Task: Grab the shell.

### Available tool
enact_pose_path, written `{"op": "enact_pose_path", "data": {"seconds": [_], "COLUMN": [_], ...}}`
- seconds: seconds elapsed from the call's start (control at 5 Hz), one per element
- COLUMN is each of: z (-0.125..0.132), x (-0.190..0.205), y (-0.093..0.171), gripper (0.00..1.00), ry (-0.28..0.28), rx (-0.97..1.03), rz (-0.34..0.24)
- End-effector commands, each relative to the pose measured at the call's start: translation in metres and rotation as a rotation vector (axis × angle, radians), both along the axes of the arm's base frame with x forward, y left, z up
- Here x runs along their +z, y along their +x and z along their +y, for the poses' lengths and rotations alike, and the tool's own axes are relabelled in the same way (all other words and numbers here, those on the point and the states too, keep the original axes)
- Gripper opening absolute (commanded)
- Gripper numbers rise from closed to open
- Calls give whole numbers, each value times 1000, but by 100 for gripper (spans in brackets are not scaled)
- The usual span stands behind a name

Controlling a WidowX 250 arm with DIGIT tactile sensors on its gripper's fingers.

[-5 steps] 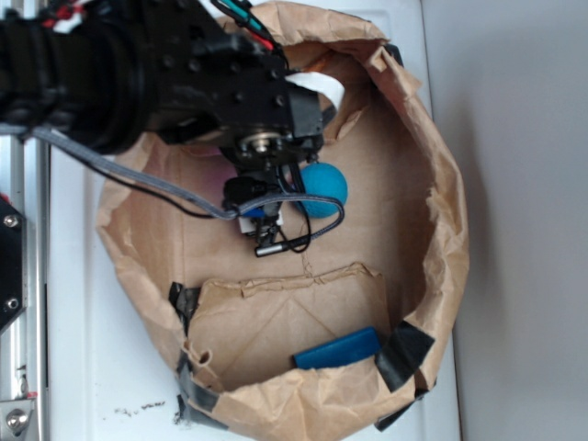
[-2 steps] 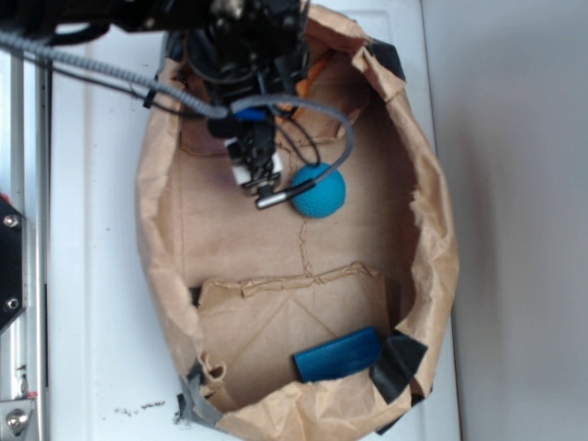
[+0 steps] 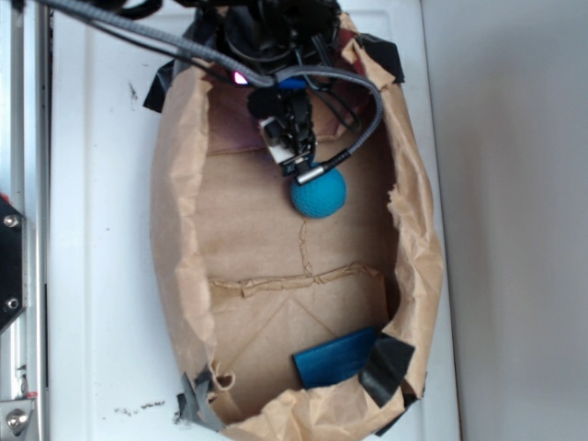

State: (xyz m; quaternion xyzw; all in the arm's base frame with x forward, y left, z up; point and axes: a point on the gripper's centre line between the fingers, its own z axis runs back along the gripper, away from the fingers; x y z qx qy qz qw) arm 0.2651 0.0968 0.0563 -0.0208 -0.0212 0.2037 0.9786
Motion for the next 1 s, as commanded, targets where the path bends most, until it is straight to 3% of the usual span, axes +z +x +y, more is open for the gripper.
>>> {"op": "enact_pose_path", "data": {"seconds": [0.0, 0.2, 0.6, 0.8], "z": [5, 8, -8, -15], "x": [-3, -15, -39, -37], "y": [9, 13, 8, 1], "gripper": [100, 100, 100, 0], "ry": [62, 80, 117, 131], "rx": [16, -5, -88, -119], "rz": [-27, -1, 51, 24]}}
